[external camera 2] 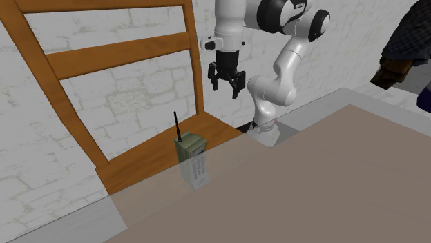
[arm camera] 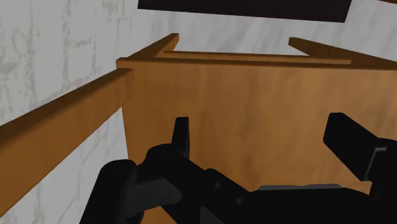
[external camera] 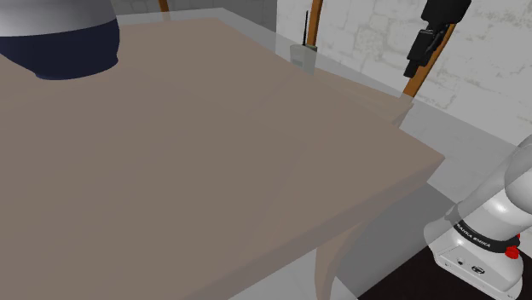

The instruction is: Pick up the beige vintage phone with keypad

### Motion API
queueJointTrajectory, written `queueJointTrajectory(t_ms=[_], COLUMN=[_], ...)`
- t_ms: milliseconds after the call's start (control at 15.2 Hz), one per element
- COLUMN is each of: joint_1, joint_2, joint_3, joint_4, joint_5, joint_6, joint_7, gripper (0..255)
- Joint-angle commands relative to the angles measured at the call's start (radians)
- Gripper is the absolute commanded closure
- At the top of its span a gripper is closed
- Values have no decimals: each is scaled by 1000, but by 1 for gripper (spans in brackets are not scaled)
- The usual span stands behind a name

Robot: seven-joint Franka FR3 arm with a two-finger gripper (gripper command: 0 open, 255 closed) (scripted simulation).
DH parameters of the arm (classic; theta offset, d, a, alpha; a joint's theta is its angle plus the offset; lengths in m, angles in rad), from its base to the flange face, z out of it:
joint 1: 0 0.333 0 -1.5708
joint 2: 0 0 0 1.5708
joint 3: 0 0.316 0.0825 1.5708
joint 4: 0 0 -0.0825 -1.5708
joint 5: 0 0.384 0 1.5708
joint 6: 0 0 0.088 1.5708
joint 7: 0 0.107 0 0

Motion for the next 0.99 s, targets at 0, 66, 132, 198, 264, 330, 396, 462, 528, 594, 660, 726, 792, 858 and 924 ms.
queueJointTrajectory(t_ms=[0, 66, 132, 198, 264, 330, 396, 462, 528, 594, 660, 726, 792, 858, 924], joint_1=[0, -4, -8, -14, -19, -26, -32, -40, -47, -54, -62, -70, -77, -84, -90], joint_2=[0, 24, 50, 78, 107, 137, 168, 201, 235, 269, 305, 341, 378, 416, 455], joint_3=[0, 25, 50, 74, 96, 119, 140, 160, 180, 198, 216, 233, 249, 264, 277], joint_4=[0, 19, 41, 64, 89, 115, 144, 174, 206, 239, 274, 310, 348, 387, 428], joint_5=[0, 22, 43, 62, 80, 97, 112, 126, 138, 148, 156, 163, 168, 171, 172], joint_6=[0, 1, 2, 3, 5, 7, 8, 10, 11, 12, 12, 13, 12, 11, 10], joint_7=[0, 57, 113, 168, 223, 278, 333, 387, 441, 495, 549, 603, 656, 710, 763], gripper=[0, 0, 0, 0, 0, 0, 0, 0, 0, 0, 0, 0, 0, 0, 0])
